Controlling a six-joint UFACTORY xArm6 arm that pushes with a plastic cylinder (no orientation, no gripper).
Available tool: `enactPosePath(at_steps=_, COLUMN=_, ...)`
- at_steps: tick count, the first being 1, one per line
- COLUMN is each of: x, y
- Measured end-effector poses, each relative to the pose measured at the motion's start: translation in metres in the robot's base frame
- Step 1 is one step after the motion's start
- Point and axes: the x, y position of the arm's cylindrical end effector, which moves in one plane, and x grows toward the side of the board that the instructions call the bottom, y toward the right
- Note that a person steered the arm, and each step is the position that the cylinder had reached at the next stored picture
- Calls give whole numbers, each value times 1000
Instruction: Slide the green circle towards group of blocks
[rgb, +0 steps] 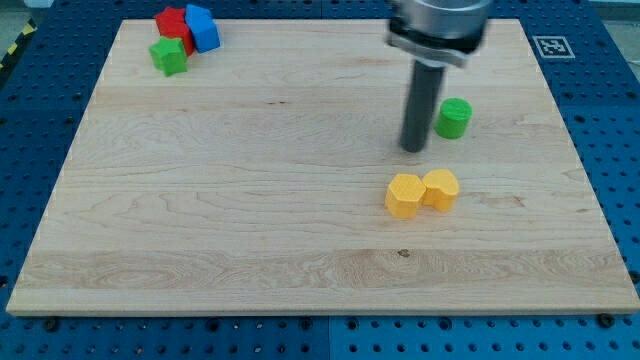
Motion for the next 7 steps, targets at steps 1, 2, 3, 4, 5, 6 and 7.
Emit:
enactPosePath(at_steps=1, x=6, y=53)
enactPosePath(at_steps=2, x=-15, y=71)
enactPosePath(at_steps=3, x=-22, y=72)
enactPosePath(at_steps=4, x=-38, y=71)
enactPosePath(at_steps=5, x=-45, y=62)
enactPosePath(at_steps=6, x=-40, y=49)
enactPosePath(at_steps=7, x=-37, y=33)
